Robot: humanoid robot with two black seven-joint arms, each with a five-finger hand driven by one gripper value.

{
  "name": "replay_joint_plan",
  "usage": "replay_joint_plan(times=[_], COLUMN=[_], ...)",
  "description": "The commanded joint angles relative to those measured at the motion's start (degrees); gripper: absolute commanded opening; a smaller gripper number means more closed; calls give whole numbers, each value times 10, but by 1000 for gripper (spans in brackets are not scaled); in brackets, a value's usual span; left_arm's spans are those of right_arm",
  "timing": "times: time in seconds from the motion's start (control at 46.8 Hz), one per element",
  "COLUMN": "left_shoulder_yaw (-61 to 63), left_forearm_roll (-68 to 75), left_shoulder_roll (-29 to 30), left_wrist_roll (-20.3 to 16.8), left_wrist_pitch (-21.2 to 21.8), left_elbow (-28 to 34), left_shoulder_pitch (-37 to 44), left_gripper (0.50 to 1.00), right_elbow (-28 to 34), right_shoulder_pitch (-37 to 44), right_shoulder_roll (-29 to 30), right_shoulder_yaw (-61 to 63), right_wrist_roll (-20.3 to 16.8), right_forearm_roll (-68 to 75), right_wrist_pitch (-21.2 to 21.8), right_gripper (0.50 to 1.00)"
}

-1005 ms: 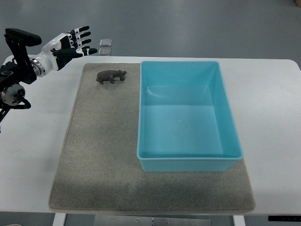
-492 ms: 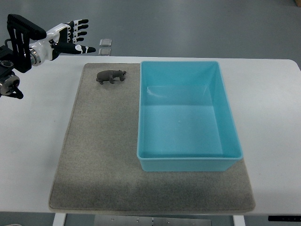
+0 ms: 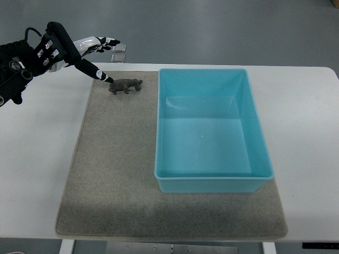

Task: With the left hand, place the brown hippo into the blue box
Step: 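Lower the left hand onto the brown toy hippo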

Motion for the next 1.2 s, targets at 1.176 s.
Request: replay_joint_plan(times=[1.176], left_shoulder_yaw=[110], left_forearm_roll=[8], left_shoulder_roll=[-80], left_wrist_roll=[1], left_wrist_pitch=[117], left_elbow=[84], left_shoulder_pitch=[0], left_gripper=[855], right_elbow=[0], right_shoulder_pitch=[0], right_shoulder_roll=[0], right_shoulder_yaw=[0], right_wrist_roll=[0], right_forearm_roll=[0], right_wrist_pitch=[0], right_gripper=[936])
